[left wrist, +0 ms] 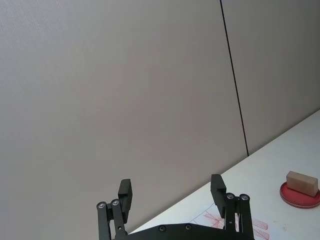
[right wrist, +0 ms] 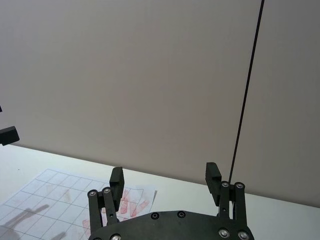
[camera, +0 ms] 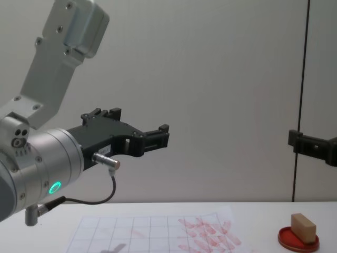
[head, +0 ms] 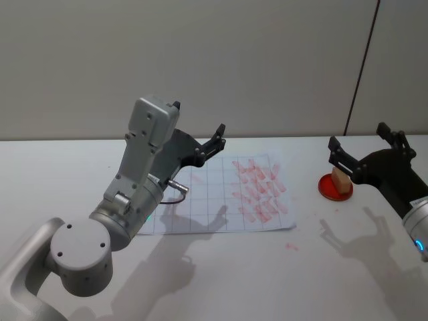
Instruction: Use the one hand to pick up the stamp and affix it onto the A4 paper.
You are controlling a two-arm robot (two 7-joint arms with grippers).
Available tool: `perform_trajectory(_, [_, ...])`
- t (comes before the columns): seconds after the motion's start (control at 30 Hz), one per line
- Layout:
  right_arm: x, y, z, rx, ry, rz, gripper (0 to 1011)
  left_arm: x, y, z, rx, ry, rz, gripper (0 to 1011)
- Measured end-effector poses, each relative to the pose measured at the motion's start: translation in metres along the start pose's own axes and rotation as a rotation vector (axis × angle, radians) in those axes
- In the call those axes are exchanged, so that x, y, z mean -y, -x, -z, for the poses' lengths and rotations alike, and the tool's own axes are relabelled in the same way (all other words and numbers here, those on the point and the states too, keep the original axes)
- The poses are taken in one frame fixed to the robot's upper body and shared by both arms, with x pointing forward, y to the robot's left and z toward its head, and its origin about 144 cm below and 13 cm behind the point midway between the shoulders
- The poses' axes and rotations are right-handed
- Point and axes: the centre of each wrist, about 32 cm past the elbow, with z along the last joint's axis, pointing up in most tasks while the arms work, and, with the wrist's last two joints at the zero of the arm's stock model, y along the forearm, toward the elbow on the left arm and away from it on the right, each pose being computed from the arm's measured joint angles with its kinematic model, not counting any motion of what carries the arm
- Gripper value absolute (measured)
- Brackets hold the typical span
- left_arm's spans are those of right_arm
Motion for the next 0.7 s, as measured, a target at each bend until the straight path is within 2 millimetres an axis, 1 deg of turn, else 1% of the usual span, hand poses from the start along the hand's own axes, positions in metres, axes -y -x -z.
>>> perform_trajectory(0.23, [0.0,0.001,0.0,-0.001,0.002,0.005,1001,0.0,0.0,0.0,0.0,0.0,0.0,1001])
perform_trajectory(0.43, [-0.002,0.01,-0.002,-0.005,0.024,0.034,1001,0.0,0.0,0.0,0.0,0.0,0.0,1001])
perform_trajectory(0.7, [-0.006,0.022,-0.002,-0.021,0.096,0.094,1001,0.0,0.0,0.0,0.0,0.0,0.0,1001])
